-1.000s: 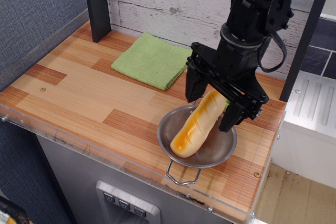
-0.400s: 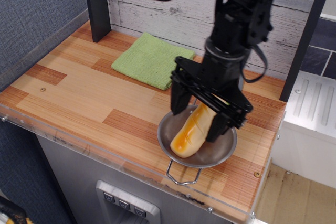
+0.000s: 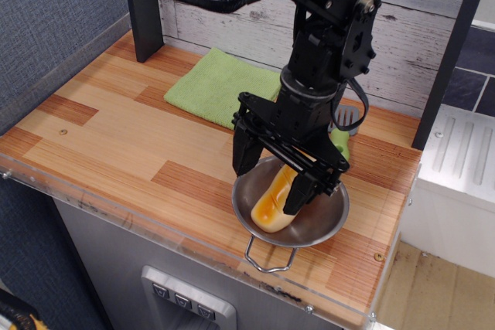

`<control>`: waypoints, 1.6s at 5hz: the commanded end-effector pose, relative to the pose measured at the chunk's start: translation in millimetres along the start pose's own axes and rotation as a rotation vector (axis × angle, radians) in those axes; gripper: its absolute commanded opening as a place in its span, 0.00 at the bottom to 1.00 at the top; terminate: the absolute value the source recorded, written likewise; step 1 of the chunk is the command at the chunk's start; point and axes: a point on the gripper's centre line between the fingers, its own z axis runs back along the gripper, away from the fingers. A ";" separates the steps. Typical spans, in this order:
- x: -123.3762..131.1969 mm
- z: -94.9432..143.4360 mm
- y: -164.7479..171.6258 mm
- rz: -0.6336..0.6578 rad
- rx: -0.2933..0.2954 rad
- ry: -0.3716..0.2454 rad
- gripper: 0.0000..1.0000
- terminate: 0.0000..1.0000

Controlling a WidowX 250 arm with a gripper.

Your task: Put the bread on the green rag.

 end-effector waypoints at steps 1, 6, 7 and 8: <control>3.3 -16.8 -14.7 -0.043 -0.001 -0.044 1.00 0.00; 11.4 60.6 50.2 0.150 0.036 -0.271 0.00 0.00; 28.9 50.6 80.0 0.214 0.035 -0.215 0.00 0.00; 48.0 31.2 96.0 0.213 0.037 -0.154 0.00 0.00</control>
